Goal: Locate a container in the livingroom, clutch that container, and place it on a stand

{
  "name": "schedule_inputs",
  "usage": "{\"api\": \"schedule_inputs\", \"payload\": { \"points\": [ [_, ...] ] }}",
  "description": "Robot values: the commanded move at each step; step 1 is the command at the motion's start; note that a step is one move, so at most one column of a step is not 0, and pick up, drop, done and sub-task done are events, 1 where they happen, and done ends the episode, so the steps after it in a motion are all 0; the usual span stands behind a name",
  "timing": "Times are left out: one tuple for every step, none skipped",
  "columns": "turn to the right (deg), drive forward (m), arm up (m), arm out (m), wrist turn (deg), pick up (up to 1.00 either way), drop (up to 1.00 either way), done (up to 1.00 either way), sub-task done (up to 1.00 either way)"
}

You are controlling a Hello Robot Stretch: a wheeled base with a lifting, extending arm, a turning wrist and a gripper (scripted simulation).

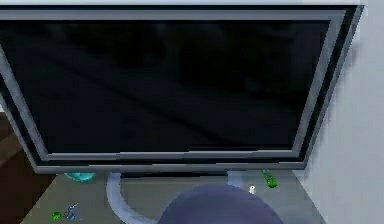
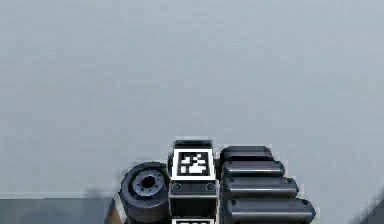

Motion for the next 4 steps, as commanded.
{"api": "schedule_inputs", "payload": {
  "points": [
    [45.0, 0.0, 0.0, 0.0, 0.0, 0.0, 0.0, 0.0, 0.0],
    [45.0, 0.0, 0.0, 0.0, 0.0, 0.0, 0.0, 0.0, 0.0],
    [-45.0, 0.0, 0.0, 0.0, 0.0, 0.0, 0.0, 0.0, 0.0],
    [-45.0, 0.0, 0.0, 0.0, 0.0, 0.0, 0.0, 0.0, 0.0]
  ]
}}
